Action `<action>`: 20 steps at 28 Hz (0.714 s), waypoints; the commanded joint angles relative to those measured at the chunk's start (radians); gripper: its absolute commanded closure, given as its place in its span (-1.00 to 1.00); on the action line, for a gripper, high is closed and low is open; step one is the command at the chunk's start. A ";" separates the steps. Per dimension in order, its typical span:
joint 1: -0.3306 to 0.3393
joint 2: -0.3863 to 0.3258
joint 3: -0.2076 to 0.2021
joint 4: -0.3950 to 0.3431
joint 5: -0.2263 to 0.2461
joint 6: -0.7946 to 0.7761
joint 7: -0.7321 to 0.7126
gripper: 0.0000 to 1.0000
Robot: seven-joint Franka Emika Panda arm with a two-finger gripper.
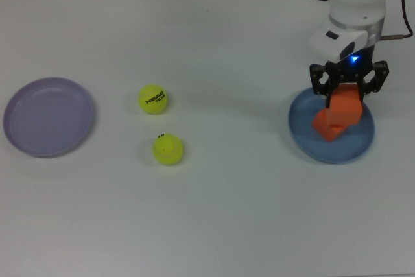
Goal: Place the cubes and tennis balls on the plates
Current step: 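Lift the second cube and stack it on the cube on the blue plate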
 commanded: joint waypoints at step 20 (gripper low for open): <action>-0.047 -0.213 -0.008 -0.014 0.028 -0.255 -0.025 -1.00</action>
